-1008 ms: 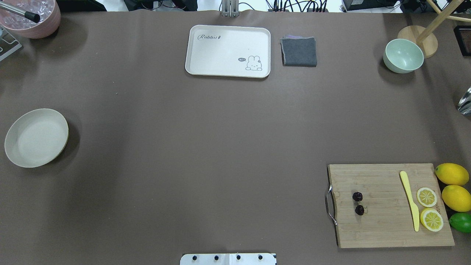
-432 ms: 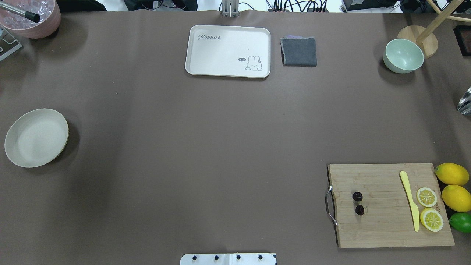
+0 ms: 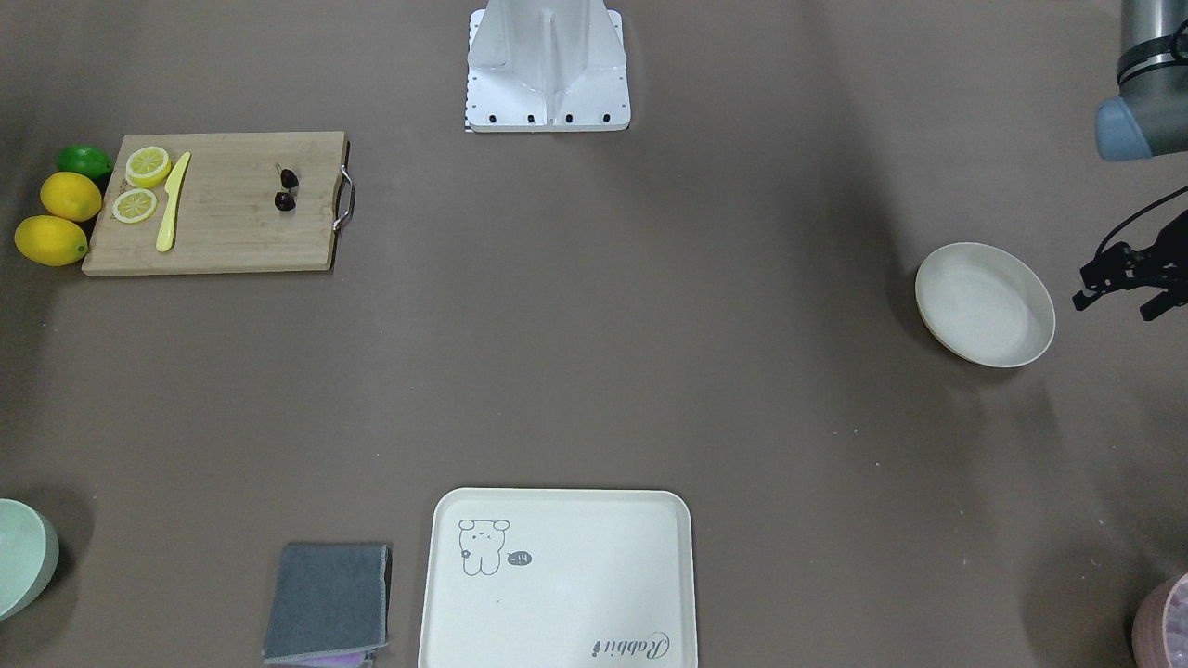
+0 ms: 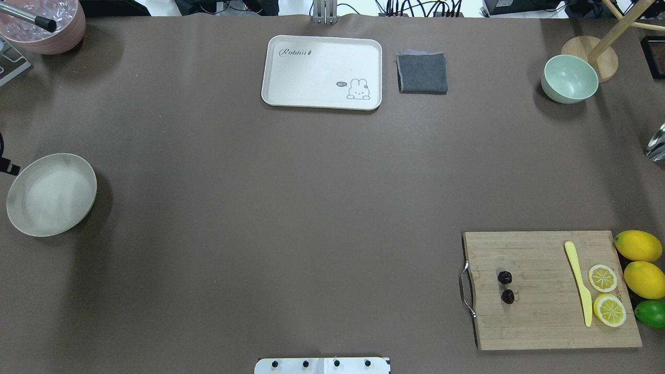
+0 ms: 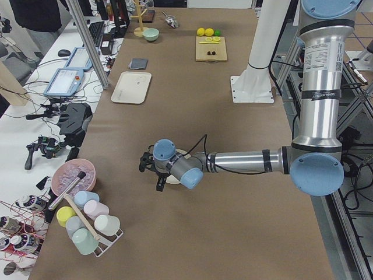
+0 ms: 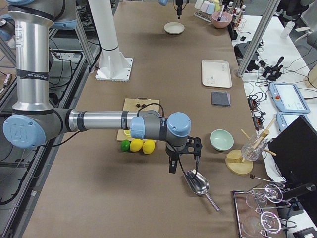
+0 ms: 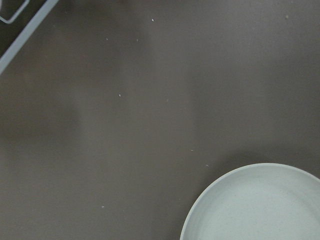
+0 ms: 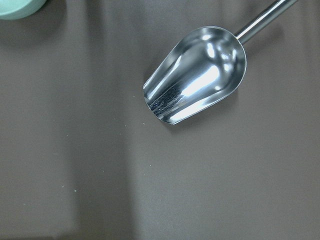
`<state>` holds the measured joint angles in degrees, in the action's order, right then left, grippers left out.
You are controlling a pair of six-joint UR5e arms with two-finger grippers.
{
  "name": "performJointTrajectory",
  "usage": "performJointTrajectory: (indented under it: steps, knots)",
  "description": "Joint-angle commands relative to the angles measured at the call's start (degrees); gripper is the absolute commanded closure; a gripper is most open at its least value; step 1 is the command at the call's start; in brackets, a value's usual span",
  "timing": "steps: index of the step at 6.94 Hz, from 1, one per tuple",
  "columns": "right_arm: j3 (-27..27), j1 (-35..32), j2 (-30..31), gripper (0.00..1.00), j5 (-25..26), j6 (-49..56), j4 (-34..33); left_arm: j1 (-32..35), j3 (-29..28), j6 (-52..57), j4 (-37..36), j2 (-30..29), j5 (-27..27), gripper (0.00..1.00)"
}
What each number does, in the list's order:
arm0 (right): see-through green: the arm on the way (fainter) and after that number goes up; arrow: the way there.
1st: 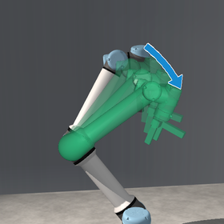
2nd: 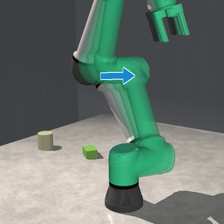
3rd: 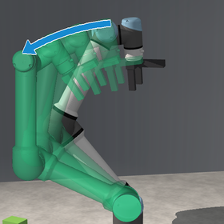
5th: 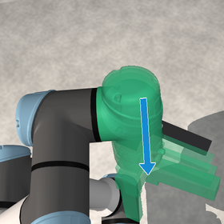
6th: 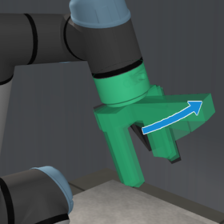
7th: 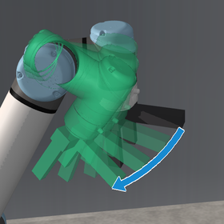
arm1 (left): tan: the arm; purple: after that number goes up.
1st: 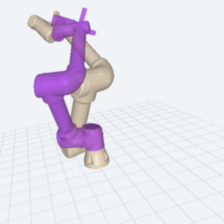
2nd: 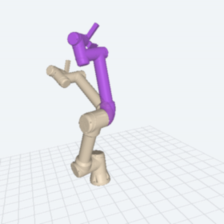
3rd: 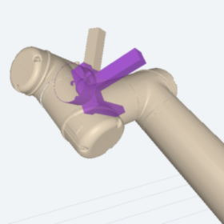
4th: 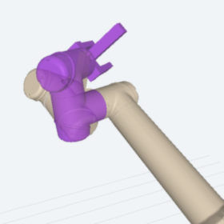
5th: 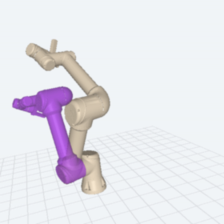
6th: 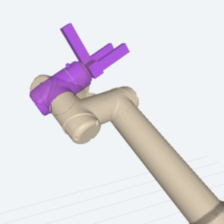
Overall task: Place red cherry on plate
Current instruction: 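Reach the left gripper to the white plate's rim and grasp it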
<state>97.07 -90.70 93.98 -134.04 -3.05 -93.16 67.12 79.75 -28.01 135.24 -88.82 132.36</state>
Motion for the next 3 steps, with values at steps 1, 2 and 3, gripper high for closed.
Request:
performJointTrajectory:
  steps: [1,2,3]
  knots:
    - [0.05,0.00,-0.03,0.00,0.00,-0.03,0.09,-3.31,-3.19,-2.40,5.56,0.13,-0.08,0.03]
    - [0.14,0.00,-0.03,0.00,0.00,-0.03,0.09,-3.40,-3.19,-2.31,5.56,0.13,-0.08,0.23]
    - [0.14,0.00,-0.03,0.00,0.00,-0.03,0.09,-3.40,-3.37,-2.14,5.56,0.22,0.09,0.57]
